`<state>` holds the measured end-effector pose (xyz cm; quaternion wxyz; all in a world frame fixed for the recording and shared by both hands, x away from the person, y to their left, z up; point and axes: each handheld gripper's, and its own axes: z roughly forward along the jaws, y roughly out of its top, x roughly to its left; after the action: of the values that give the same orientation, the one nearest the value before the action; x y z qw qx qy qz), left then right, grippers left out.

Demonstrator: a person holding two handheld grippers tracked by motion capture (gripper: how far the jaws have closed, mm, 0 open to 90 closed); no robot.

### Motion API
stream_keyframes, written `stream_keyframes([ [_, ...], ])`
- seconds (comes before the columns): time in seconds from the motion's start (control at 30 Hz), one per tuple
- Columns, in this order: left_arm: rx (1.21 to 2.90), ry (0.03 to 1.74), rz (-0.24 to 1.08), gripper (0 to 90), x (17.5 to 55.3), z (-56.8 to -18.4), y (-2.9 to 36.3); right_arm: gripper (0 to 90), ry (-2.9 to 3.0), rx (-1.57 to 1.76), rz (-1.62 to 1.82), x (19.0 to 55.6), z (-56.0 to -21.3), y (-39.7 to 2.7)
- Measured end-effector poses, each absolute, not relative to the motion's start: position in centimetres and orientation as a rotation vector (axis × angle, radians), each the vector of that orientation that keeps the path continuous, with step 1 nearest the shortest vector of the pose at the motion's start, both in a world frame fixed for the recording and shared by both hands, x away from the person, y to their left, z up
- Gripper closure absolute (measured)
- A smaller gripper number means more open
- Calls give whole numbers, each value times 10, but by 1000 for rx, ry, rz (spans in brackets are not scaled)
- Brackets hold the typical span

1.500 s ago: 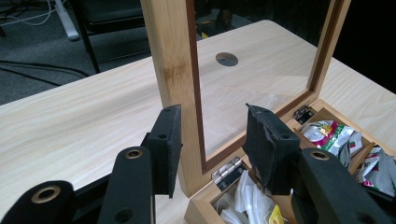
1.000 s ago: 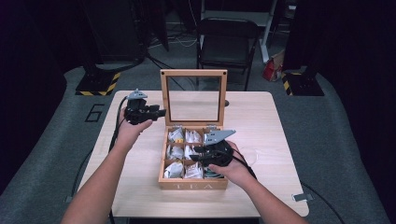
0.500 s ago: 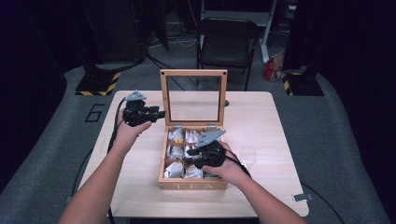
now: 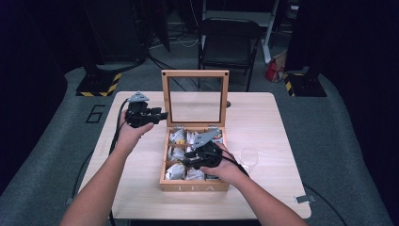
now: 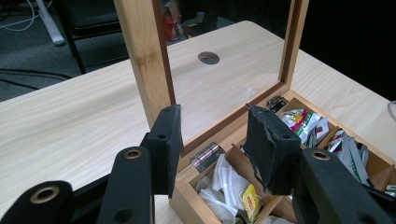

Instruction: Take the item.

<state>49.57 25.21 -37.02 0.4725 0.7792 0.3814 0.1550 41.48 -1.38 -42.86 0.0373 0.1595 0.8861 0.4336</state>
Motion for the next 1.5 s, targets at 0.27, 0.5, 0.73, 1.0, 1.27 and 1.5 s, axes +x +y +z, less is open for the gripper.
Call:
stream_keyframes([
  [0.27,1906,934,376,556,496,-370,253,671,2742,457,1317,420,-434,-6],
  [0.5,1908,935,377,556,495,-370,255,683,2779,439,1317,420,-438,5],
  [0.73,1900,939,384,556,494,-369,257,722,2808,422,1290,421,-444,14],
  [1.0,1893,943,381,556,494,-368,262,828,2868,408,1265,422,-446,17],
  [1.27,1892,951,392,555,493,-368,263,900,2874,404,1310,420,-441,16],
  [1.5,1890,952,399,555,493,-366,265,900,2841,415,1367,415,-426,12],
])
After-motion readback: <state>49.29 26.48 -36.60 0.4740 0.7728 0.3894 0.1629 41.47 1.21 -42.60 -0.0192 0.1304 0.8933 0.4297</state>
